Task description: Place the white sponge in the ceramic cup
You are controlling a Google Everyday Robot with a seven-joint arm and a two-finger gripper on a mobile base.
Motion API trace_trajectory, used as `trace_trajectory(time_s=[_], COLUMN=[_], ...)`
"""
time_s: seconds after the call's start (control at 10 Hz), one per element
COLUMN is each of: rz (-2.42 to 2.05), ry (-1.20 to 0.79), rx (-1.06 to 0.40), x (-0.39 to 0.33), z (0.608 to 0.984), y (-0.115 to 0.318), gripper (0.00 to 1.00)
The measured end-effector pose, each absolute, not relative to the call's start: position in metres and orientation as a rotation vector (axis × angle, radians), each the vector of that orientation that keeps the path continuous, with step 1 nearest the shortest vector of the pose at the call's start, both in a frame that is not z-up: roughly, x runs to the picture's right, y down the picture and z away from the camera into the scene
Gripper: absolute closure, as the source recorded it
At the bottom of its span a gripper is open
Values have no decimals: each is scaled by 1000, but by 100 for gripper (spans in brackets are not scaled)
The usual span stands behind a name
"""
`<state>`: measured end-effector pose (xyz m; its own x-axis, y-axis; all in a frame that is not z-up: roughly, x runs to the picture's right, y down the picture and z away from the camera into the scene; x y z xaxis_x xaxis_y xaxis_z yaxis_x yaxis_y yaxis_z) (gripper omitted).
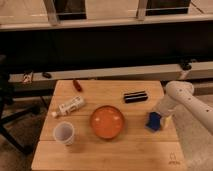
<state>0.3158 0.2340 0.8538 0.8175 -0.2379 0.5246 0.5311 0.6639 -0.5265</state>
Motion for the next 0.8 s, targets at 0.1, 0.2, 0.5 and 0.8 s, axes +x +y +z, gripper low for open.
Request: trace_trajectory(time_s=[0.1, 0.2, 0.5, 0.8], rz=[-470, -487, -543, -596], ry=[-444, -448, -479, -497], rx=[-714, -703, -664, -639], x=[314, 312, 304, 296], z=[852, 851, 847, 844], y=[235, 235, 234, 234], gripper=[20, 20, 20, 20])
